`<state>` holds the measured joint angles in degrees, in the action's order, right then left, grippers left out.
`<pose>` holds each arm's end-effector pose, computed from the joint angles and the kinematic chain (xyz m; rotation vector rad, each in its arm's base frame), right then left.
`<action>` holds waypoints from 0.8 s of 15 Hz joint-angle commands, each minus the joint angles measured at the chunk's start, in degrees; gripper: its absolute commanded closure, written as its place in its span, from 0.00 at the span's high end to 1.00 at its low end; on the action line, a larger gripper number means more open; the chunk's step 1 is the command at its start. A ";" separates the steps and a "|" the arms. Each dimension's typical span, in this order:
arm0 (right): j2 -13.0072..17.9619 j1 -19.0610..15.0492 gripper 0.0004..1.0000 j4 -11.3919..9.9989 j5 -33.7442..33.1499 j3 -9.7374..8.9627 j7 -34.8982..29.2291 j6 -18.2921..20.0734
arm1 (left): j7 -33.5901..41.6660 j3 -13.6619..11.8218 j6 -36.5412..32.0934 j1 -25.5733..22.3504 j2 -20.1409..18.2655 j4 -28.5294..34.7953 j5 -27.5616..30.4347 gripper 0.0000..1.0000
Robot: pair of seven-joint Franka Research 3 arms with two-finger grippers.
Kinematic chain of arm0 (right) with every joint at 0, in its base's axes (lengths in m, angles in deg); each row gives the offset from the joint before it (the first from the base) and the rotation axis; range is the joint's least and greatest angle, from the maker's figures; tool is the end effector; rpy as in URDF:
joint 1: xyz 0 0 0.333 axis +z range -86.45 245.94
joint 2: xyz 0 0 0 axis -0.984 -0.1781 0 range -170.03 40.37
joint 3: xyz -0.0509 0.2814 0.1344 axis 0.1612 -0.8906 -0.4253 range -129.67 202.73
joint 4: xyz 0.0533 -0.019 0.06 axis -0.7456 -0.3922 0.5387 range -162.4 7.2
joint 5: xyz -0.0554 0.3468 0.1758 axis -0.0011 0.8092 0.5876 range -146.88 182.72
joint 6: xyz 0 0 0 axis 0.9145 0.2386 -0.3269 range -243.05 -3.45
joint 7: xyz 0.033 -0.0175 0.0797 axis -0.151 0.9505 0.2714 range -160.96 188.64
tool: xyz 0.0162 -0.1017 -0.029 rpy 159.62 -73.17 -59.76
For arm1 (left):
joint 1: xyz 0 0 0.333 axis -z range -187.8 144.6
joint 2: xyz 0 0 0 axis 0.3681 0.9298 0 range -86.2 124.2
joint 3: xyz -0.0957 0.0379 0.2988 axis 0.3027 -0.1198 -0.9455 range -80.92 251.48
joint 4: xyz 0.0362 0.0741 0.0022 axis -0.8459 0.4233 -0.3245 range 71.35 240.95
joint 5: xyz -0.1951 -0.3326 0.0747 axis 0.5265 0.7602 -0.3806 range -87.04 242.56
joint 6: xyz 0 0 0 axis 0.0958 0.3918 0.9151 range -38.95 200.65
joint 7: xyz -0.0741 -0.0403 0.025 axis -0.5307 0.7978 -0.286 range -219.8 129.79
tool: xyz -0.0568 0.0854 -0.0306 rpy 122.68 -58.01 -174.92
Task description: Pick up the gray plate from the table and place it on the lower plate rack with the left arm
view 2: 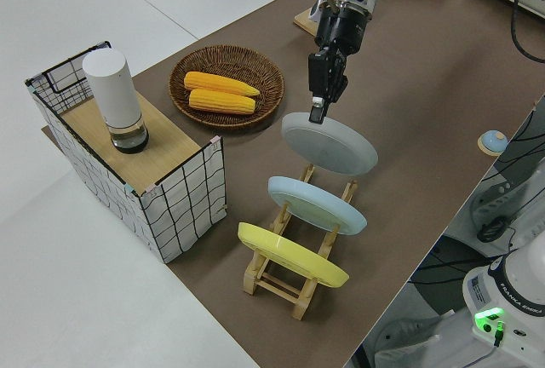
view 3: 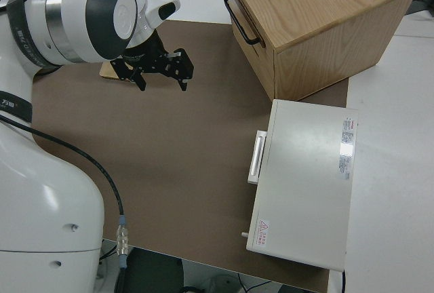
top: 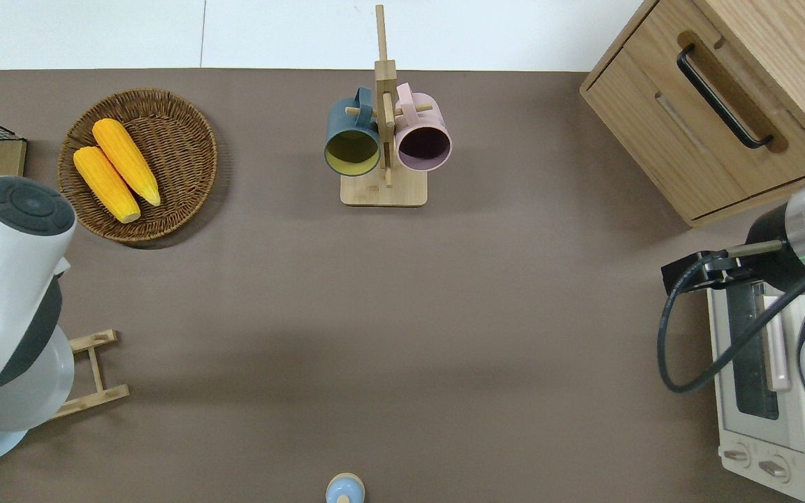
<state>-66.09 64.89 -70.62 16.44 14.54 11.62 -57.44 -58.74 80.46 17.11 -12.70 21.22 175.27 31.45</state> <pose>0.5375 0.0615 0.6421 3.1076 0.1288 -0.1738 0.5185 0.0490 0.4696 -2.2126 -0.0670 0.4665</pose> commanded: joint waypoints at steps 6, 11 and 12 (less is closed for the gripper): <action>0.20 -1.32 0.98 0.41 -0.37 -1.21 -0.68 0.62 | -10.42 -0.10 0.04 4.72 3.14 3.72 -4.40 0.00; 0.20 -1.32 0.98 0.41 -0.37 -1.21 -0.68 0.62 | -15.17 -0.01 0.21 6.13 3.14 6.88 -5.02 0.00; 0.12 -1.32 0.98 0.33 -0.37 -1.21 -0.68 0.62 | -16.05 0.25 0.21 6.13 3.14 7.41 -5.02 0.00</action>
<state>-66.09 64.89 -70.62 16.44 14.54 11.62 -57.44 -70.78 80.84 16.23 -7.79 24.69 179.33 26.59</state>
